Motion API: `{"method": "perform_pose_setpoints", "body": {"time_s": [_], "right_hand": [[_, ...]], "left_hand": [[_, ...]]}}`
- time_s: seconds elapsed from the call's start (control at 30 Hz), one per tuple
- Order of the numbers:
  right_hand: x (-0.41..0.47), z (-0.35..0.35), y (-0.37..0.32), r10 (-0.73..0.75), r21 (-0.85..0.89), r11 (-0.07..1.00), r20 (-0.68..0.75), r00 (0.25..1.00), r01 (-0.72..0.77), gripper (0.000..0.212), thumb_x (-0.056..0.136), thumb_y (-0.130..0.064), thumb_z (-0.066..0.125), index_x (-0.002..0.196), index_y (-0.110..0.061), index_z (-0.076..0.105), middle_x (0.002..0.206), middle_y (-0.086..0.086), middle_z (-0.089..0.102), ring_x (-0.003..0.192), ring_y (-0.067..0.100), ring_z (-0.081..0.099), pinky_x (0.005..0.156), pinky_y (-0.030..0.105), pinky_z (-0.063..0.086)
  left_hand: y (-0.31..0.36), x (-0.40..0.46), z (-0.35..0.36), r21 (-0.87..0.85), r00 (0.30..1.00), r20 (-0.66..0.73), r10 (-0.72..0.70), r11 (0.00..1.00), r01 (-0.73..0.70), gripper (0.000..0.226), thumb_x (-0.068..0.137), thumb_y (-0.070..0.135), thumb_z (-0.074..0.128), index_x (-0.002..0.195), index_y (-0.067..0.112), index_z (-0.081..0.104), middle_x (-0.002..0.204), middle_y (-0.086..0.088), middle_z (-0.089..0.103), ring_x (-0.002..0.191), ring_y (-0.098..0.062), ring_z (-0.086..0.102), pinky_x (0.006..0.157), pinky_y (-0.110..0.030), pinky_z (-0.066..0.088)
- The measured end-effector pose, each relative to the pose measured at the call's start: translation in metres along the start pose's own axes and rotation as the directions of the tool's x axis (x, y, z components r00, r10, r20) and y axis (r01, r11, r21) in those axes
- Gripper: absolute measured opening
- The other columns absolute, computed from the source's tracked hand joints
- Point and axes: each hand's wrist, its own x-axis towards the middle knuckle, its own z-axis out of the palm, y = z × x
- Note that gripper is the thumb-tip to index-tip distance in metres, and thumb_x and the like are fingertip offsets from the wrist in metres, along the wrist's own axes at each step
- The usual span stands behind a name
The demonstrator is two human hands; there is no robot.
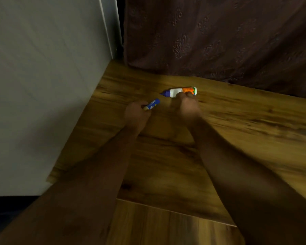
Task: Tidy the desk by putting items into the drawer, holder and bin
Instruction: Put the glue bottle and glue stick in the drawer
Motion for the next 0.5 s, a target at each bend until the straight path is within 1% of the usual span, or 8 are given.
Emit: {"method": "perform_pose_setpoints", "body": {"time_s": [0.07, 0.1, 0.17, 0.2, 0.3, 0.37, 0.43, 0.5], "right_hand": [[0.015, -0.006, 0.002, -0.02, -0.067, 0.998, -0.002, 1.0, 0.019, 0.058, 0.092, -0.007, 0.052, 0.147, -0.018, 0.036, 0.147, 0.013, 0.038, 0.134, 0.036, 0.036, 0.109, 0.047, 0.037], [0.021, -0.008, 0.004, -0.037, -0.09, 0.995, 0.0, 0.999, 0.037, 0.06, 0.093, -0.008, 0.051, 0.149, -0.021, 0.032, 0.149, 0.012, 0.035, 0.136, 0.036, 0.034, 0.109, 0.049, 0.037], [0.033, -0.011, 0.007, -0.053, -0.135, 0.989, 0.038, 0.998, 0.058, 0.063, 0.094, -0.012, 0.051, 0.151, -0.024, 0.025, 0.156, 0.01, 0.027, 0.141, 0.035, 0.026, 0.108, 0.052, 0.035], [0.039, -0.012, 0.008, -0.052, -0.15, 0.987, 0.067, 0.996, 0.062, 0.064, 0.095, -0.014, 0.051, 0.151, -0.024, 0.024, 0.158, 0.009, 0.023, 0.144, 0.035, 0.022, 0.11, 0.053, 0.032], [0.054, -0.01, 0.011, -0.05, -0.166, 0.984, 0.134, 0.99, 0.072, 0.062, 0.095, -0.013, 0.05, 0.151, -0.025, 0.026, 0.159, 0.008, 0.022, 0.147, 0.034, 0.015, 0.114, 0.054, 0.026], [0.06, -0.005, 0.011, -0.044, -0.18, 0.981, 0.159, 0.986, 0.073, 0.059, 0.095, -0.017, 0.051, 0.149, -0.027, 0.03, 0.157, 0.008, 0.027, 0.146, 0.033, 0.018, 0.115, 0.054, 0.025], [0.059, -0.001, 0.01, -0.02, -0.206, 0.977, 0.153, 0.988, 0.052, 0.052, 0.096, -0.021, 0.05, 0.146, -0.025, 0.036, 0.15, 0.01, 0.038, 0.141, 0.034, 0.027, 0.112, 0.052, 0.028], [0.053, -0.001, 0.008, -0.003, -0.274, 0.961, 0.102, 0.995, 0.031, 0.045, 0.095, -0.02, 0.05, 0.14, -0.019, 0.042, 0.139, 0.013, 0.047, 0.131, 0.036, 0.039, 0.104, 0.049, 0.034]], "left_hand": [[0.002, -0.002, -0.006, -0.092, 0.999, -0.018, -0.032, 0.995, 0.03, 0.036, 0.083, 0.019, 0.071, 0.119, 0.014, 0.066, 0.114, -0.003, 0.068, 0.095, -0.011, 0.061, 0.075, -0.024, 0.047], [0.003, -0.002, -0.008, -0.137, 0.998, -0.028, -0.056, 0.989, 0.052, 0.035, 0.082, 0.02, 0.073, 0.116, 0.016, 0.067, 0.113, -0.002, 0.068, 0.096, -0.012, 0.062, 0.078, -0.028, 0.051], [0.003, -0.002, -0.012, -0.186, 0.995, -0.038, -0.089, 0.979, 0.08, 0.031, 0.078, 0.021, 0.075, 0.108, 0.019, 0.07, 0.108, 0.0, 0.069, 0.098, -0.014, 0.063, 0.085, -0.033, 0.053], [0.004, -0.003, -0.014, -0.201, 0.994, -0.035, -0.1, 0.975, 0.091, 0.03, 0.077, 0.022, 0.076, 0.106, 0.019, 0.071, 0.106, 0.001, 0.069, 0.097, -0.013, 0.063, 0.084, -0.031, 0.053], [0.006, -0.008, -0.017, -0.257, 0.99, -0.034, -0.136, 0.959, 0.123, 0.027, 0.077, 0.022, 0.077, 0.104, 0.017, 0.071, 0.093, 0.005, 0.066, 0.085, -0.008, 0.061, 0.073, -0.026, 0.05], [0.005, -0.011, -0.017, -0.289, 0.988, -0.017, -0.152, 0.947, 0.141, 0.023, 0.077, 0.024, 0.078, 0.099, 0.018, 0.072, 0.083, 0.008, 0.066, 0.077, -0.007, 0.062, 0.067, -0.025, 0.051], [0.005, -0.015, -0.016, -0.319, 0.984, 0.04, -0.175, 0.931, 0.178, 0.018, 0.078, 0.026, 0.078, 0.093, 0.02, 0.07, 0.078, 0.008, 0.066, 0.071, -0.007, 0.063, 0.061, -0.025, 0.052], [0.003, -0.018, -0.015, -0.388, 0.975, 0.088, -0.205, 0.894, 0.223, 0.015, 0.079, 0.024, 0.078, 0.091, 0.019, 0.069, 0.083, 0.003, 0.069, 0.076, -0.012, 0.067, 0.063, -0.029, 0.057]]}}
